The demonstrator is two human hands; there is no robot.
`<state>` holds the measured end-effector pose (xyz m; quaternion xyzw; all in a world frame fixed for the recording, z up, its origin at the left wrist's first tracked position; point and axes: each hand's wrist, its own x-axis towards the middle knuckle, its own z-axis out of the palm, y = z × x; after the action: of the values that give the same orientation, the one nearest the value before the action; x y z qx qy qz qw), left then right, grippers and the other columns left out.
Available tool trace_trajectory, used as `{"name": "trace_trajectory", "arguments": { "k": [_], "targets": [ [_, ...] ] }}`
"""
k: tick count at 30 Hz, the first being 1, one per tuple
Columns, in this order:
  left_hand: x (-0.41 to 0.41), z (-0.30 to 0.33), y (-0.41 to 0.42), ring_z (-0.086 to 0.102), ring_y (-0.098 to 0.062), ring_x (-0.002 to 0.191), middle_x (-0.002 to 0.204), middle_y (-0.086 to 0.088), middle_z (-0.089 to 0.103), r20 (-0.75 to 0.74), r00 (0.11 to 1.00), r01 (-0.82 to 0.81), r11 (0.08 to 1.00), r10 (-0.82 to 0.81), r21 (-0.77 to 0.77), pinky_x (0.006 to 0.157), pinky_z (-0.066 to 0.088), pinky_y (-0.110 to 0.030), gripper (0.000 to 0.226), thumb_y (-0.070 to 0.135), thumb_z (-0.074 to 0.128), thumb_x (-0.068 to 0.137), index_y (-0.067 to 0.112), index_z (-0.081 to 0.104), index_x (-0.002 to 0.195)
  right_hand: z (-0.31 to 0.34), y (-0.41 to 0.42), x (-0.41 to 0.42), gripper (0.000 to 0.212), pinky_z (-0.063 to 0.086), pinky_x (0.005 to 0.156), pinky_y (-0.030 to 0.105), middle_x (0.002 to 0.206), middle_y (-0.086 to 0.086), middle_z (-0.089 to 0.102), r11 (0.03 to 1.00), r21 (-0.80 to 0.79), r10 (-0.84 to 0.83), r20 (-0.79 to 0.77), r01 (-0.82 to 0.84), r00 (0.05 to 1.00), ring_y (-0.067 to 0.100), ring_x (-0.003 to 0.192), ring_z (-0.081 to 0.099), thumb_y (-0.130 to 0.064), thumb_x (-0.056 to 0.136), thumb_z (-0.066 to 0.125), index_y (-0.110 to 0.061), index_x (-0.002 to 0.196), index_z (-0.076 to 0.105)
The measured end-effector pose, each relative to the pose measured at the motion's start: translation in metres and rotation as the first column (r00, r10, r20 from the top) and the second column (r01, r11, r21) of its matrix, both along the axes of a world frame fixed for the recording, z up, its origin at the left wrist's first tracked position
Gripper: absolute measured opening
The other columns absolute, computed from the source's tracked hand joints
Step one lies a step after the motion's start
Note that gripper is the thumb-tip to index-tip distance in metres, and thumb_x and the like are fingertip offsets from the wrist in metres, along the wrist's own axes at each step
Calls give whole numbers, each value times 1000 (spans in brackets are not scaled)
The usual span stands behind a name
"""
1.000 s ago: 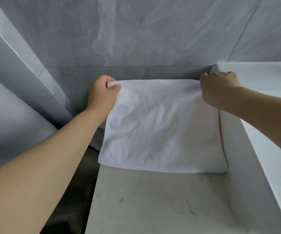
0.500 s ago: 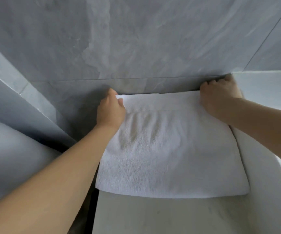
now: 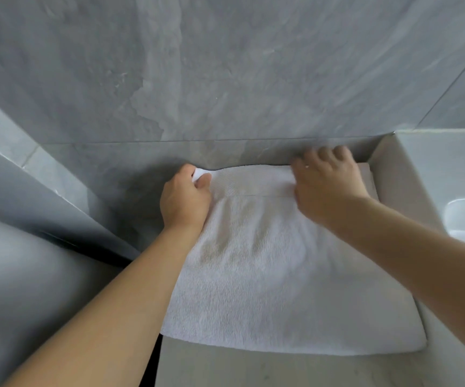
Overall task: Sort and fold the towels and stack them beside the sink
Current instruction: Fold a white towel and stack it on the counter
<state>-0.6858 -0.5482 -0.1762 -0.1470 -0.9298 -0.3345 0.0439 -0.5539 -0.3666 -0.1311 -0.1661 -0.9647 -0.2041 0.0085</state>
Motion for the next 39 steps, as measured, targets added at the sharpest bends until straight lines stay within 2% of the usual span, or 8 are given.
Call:
{"name": "trace_trajectory", "arguments": {
  "k": [3, 6, 11, 17, 25, 30, 35, 39],
  "targets": [
    [0, 2, -1, 42, -28, 70, 65, 2, 45, 24, 1000, 16, 1000, -16, 9, 56, 21, -38, 28, 28, 59, 94, 10, 45, 77, -33, -10, 10, 43, 41, 94, 44, 121, 10, 57, 903, -309, 264, -152, -299, 953, 32, 110, 54, -41, 92, 42, -16, 124, 58],
    [-1, 3, -4, 44, -28, 70, 70, -3, 49, 83, 995, 52, 997, -57, 56, 55, 29, -38, 23, 20, 57, 92, 6, 46, 79, -54, -7, 21, 50, 22, 116, 41, 144, 1, 43, 804, -504, 242, -207, -315, 948, 23, 135, 38, -42, 100, 29, -26, 144, 44],
    [18, 9, -20, 45, -15, 67, 72, 6, 51, 78, 997, 12, 999, -15, 39, 51, 27, -19, 20, 15, 47, 96, 18, 47, 77, -60, -4, 21, 50, 16, 119, 43, 148, -2, 40, 783, -525, 235, -247, -334, 940, 20, 140, 32, -41, 99, 29, -30, 147, 40],
    [16, 15, -30, 47, -21, 63, 71, 1, 50, 194, 981, 22, 966, 29, -258, 54, 32, -32, 24, 29, 47, 97, 13, 47, 78, -56, -5, 20, 52, 16, 119, 43, 146, -1, 43, 787, -533, 220, -229, -311, 948, 22, 138, 35, -41, 96, 29, -27, 145, 43],
    [26, 19, -34, 56, -25, 76, 85, -7, 57, 95, 994, -28, 973, 51, -227, 62, 43, -34, 24, 29, 56, 94, 6, 53, 87, -55, -6, 19, 52, 22, 116, 46, 144, 0, 45, 782, -534, 216, -253, -322, 943, 24, 136, 38, -38, 94, 33, -24, 142, 47],
    [31, 33, -31, 45, -8, 62, 75, 5, 49, 252, 966, 22, 953, 59, -304, 49, 29, -26, 22, 31, 46, 101, 9, 47, 101, -56, -4, 20, 53, 21, 117, 46, 144, 0, 44, 782, -536, 216, -244, -317, 945, 23, 137, 38, -38, 93, 32, -24, 143, 46],
    [27, 37, -32, 47, -17, 58, 67, 0, 48, 326, 944, 68, 943, 45, -326, 48, 29, -28, 37, 29, 38, 105, 11, 47, 74, -57, -4, 20, 53, 20, 117, 45, 145, 0, 44, 772, -541, 218, -265, -332, 939, 23, 137, 38, -36, 93, 33, -23, 142, 47],
    [28, 32, -36, 48, -11, 62, 76, 1, 53, 289, 949, -43, 960, 125, -276, 52, 32, -27, 40, 36, 33, 107, 6, 57, 95, -59, -3, 20, 53, 20, 118, 45, 146, 0, 44, 766, -544, 223, -276, -343, 935, 21, 139, 36, -34, 93, 33, -22, 143, 46]
  ]
}}
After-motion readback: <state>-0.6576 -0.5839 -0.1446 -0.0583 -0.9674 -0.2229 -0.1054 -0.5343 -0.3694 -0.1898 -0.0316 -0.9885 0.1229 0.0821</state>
